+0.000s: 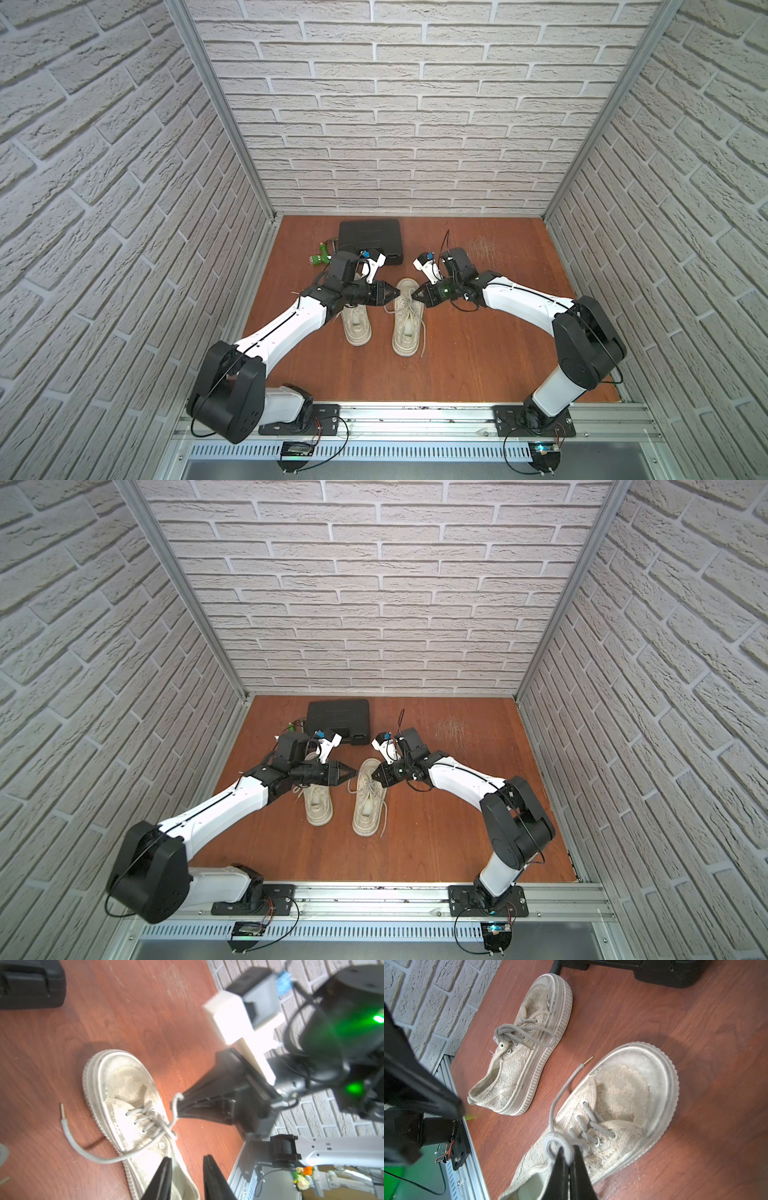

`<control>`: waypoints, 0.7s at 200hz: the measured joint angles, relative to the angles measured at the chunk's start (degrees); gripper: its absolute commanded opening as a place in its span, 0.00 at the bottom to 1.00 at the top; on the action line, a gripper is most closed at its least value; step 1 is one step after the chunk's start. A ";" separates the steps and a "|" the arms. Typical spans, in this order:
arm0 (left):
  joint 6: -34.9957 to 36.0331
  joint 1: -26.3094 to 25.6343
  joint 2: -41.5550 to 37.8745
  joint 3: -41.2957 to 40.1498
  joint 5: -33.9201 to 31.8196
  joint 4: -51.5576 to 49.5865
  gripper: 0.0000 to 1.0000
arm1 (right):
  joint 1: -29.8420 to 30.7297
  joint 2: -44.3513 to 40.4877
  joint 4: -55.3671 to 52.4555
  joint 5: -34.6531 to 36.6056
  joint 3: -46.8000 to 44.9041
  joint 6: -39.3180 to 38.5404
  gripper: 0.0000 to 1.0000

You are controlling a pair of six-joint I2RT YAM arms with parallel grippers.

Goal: Tie the shoes
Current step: Wrap the shoelace around the shoelace.

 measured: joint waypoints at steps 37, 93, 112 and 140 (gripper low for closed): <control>0.31 -0.31 7.23 3.21 4.07 2.05 0.34 | 0.09 0.00 0.04 -0.04 0.00 0.00 0.03; -0.83 -2.43 13.81 6.45 6.19 5.55 0.35 | 0.39 0.00 0.20 -0.26 0.00 0.00 0.03; -1.29 -2.64 15.04 6.56 6.14 6.82 0.34 | 0.39 0.00 0.15 -0.17 0.00 0.00 0.03; -1.73 -2.69 16.28 6.60 5.90 7.41 0.38 | 0.39 0.00 -0.13 0.13 0.00 0.00 0.03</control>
